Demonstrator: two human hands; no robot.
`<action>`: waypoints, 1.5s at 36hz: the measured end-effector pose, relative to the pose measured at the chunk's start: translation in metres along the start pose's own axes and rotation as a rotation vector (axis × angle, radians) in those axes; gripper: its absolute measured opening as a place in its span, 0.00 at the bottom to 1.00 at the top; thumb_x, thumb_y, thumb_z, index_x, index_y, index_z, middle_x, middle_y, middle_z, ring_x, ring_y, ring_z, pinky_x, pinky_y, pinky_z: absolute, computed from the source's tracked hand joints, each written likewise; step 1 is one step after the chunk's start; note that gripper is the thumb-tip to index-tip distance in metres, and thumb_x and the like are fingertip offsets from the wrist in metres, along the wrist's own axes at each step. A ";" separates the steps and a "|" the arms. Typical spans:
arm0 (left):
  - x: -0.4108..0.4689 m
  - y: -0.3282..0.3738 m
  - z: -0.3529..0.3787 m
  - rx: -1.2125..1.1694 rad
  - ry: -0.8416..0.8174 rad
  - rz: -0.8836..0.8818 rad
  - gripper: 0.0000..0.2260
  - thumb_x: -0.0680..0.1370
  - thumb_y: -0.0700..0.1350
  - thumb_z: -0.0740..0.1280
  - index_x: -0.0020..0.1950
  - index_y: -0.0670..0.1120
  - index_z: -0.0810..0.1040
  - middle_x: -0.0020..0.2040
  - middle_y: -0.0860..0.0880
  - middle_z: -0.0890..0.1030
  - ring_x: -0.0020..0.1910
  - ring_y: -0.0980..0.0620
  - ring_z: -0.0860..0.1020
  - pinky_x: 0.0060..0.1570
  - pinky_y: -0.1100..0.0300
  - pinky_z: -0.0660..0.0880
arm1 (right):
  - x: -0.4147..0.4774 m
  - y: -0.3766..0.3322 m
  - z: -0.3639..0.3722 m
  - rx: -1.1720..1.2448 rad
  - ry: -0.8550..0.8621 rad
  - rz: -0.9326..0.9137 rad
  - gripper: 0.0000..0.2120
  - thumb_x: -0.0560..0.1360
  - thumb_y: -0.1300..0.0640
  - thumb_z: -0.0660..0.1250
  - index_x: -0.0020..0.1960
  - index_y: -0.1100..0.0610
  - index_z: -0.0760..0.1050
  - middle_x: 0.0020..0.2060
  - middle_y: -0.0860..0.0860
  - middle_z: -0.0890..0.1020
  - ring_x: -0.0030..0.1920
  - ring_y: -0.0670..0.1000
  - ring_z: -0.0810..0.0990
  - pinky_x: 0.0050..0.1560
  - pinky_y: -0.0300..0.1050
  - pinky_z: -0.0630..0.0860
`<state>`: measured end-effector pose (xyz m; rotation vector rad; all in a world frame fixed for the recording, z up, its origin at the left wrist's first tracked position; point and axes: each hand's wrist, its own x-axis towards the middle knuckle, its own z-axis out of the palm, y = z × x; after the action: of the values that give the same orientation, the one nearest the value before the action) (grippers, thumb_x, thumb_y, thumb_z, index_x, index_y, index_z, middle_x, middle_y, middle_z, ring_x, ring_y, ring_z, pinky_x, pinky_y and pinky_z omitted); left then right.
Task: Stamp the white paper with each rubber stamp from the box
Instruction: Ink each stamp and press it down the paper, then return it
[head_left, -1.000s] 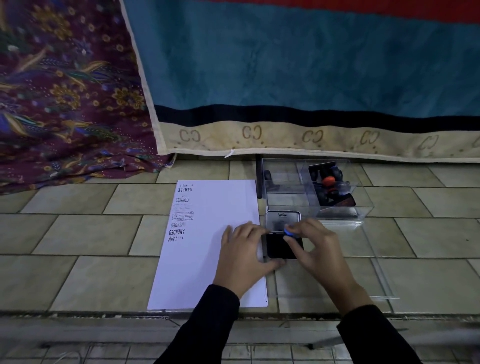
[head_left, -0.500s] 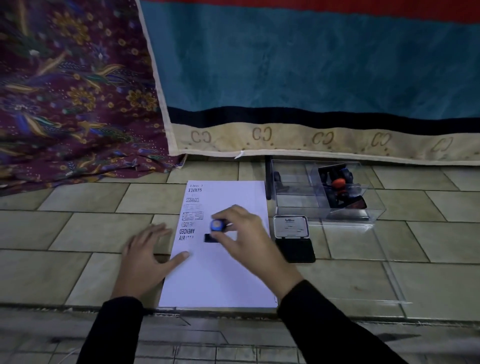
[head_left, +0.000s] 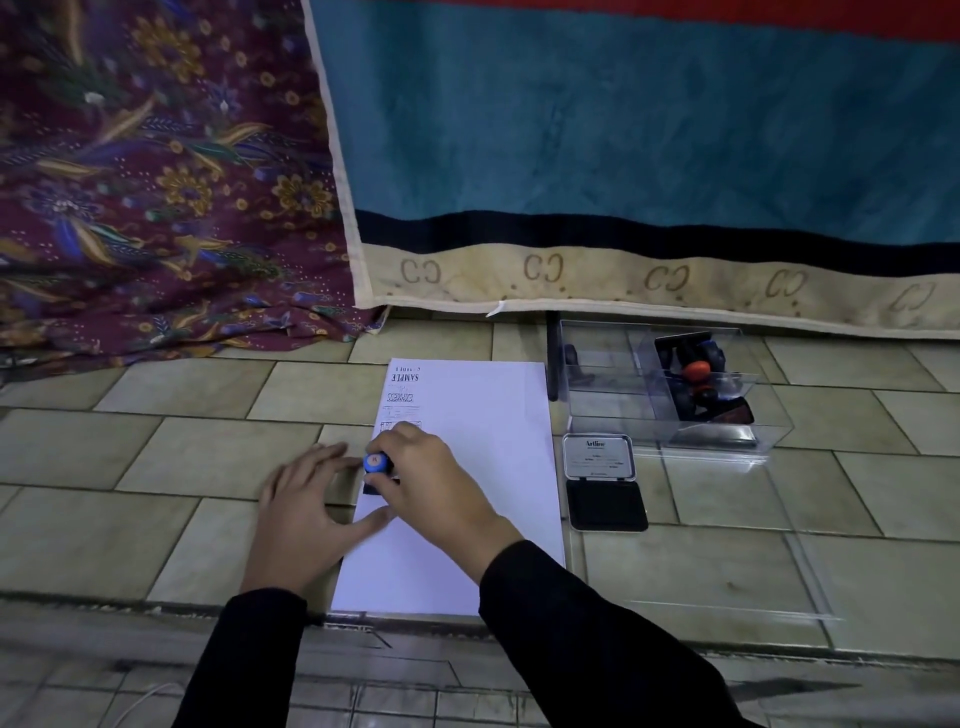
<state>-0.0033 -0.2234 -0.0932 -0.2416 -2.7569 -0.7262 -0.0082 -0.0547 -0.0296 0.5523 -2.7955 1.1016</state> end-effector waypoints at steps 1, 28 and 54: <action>0.000 0.000 0.000 0.001 0.002 0.002 0.27 0.63 0.70 0.65 0.57 0.59 0.75 0.66 0.58 0.74 0.67 0.56 0.69 0.67 0.50 0.60 | 0.000 0.000 0.001 -0.006 -0.005 -0.005 0.09 0.76 0.62 0.63 0.55 0.61 0.75 0.51 0.56 0.76 0.49 0.57 0.77 0.49 0.53 0.76; -0.001 -0.002 0.002 0.001 -0.012 -0.003 0.27 0.62 0.69 0.67 0.58 0.61 0.74 0.66 0.60 0.72 0.68 0.58 0.67 0.70 0.50 0.58 | 0.003 -0.002 0.003 0.037 0.024 -0.011 0.05 0.72 0.68 0.65 0.48 0.63 0.75 0.48 0.55 0.76 0.46 0.56 0.77 0.46 0.53 0.77; -0.001 -0.003 -0.002 -0.017 -0.031 -0.014 0.28 0.64 0.75 0.63 0.57 0.62 0.75 0.67 0.63 0.71 0.70 0.60 0.65 0.70 0.53 0.56 | -0.018 0.137 -0.163 -0.136 0.398 0.488 0.06 0.71 0.64 0.71 0.47 0.58 0.80 0.45 0.53 0.82 0.39 0.46 0.76 0.43 0.32 0.69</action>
<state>-0.0025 -0.2276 -0.0929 -0.2399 -2.7855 -0.7559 -0.0490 0.1528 -0.0017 -0.3489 -2.6670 0.9392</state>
